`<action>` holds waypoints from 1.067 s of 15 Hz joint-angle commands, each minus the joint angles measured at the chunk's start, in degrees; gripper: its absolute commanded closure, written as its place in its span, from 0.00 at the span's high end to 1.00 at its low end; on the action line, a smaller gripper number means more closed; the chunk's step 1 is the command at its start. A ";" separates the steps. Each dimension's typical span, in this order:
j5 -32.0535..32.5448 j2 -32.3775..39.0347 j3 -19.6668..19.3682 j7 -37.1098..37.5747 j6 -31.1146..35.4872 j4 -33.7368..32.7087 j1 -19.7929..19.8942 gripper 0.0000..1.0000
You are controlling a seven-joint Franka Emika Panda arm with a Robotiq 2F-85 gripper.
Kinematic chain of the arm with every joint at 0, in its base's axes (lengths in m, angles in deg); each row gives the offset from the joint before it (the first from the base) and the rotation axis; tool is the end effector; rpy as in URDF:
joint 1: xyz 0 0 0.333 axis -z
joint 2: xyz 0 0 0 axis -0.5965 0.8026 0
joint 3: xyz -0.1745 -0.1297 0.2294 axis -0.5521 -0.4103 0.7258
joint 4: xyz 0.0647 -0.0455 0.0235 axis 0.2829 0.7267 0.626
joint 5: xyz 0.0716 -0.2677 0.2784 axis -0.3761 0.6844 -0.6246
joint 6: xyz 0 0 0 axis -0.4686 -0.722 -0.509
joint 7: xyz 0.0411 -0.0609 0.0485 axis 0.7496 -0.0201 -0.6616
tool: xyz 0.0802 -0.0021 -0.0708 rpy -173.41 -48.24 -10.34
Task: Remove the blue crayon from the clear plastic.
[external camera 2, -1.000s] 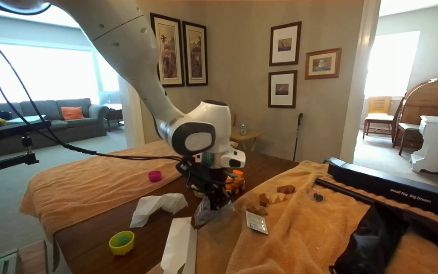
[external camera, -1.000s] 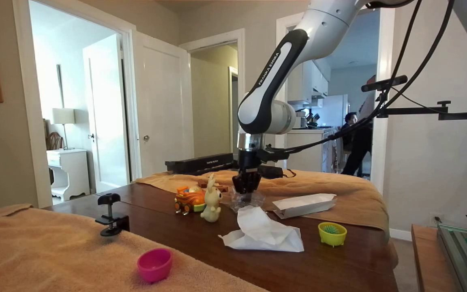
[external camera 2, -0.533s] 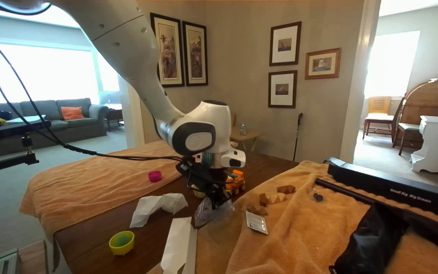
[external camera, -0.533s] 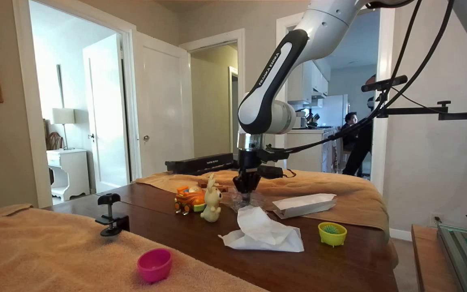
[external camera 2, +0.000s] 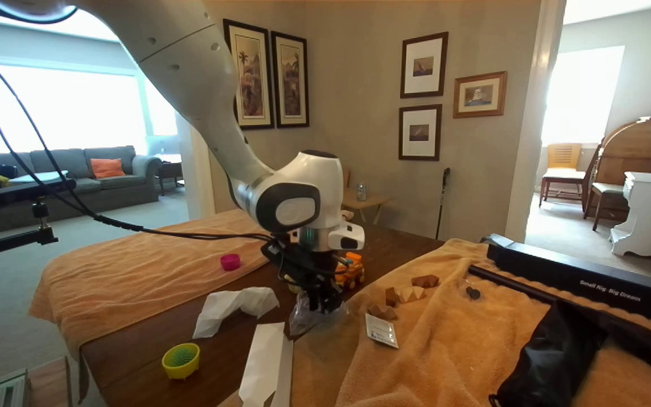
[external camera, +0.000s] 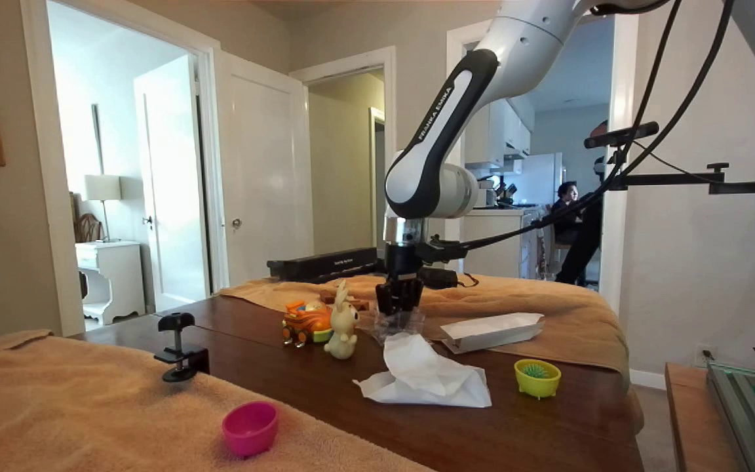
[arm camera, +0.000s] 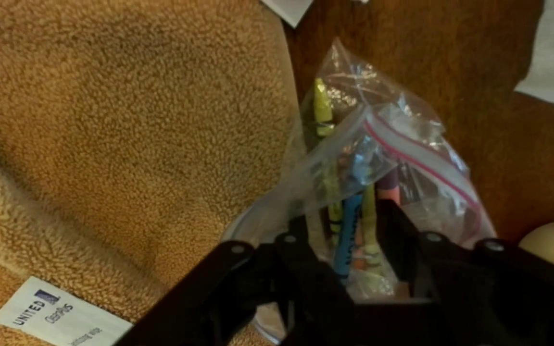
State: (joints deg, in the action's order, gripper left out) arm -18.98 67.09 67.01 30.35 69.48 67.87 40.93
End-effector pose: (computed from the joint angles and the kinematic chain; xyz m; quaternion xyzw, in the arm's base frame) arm 0.5597 -0.0306 0.1972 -0.9990 0.0174 -0.0285 0.0297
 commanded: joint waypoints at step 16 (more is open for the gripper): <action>2.04 1.40 -0.99 0.83 -0.80 -0.79 -0.69 0.81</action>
State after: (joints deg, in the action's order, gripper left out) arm -18.72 67.93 66.74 30.35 69.42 67.86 40.92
